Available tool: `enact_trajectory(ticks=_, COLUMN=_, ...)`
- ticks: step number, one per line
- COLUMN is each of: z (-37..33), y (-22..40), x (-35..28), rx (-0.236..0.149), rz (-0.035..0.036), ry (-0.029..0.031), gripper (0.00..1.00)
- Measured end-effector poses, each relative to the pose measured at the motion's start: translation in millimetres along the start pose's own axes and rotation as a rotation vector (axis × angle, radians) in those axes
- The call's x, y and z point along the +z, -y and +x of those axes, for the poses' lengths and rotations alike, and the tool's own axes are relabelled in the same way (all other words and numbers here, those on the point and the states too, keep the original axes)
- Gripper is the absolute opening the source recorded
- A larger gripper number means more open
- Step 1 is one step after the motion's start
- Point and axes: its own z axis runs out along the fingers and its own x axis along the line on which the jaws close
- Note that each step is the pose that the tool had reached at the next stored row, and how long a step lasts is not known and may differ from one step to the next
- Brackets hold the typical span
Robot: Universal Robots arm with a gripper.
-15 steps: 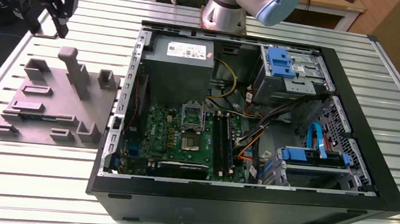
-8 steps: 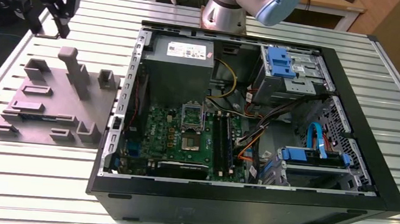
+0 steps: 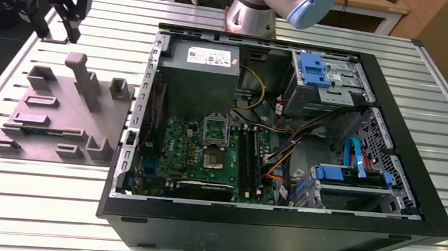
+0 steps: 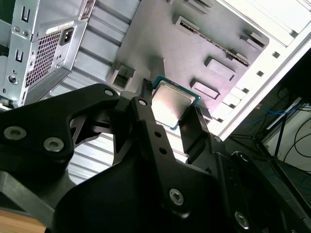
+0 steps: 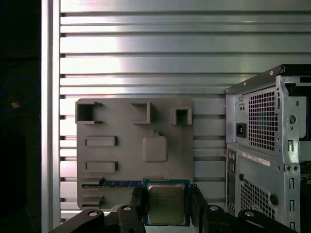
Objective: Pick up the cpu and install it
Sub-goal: 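Pick up the cpu and move it towards the insertion slot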
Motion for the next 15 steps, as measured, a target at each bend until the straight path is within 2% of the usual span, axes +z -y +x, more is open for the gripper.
enact_trajectory(ticks=15, z=-5.8, y=-0.1, x=0.0, rx=0.0, rz=0.0, ry=0.0001, gripper=0.47)
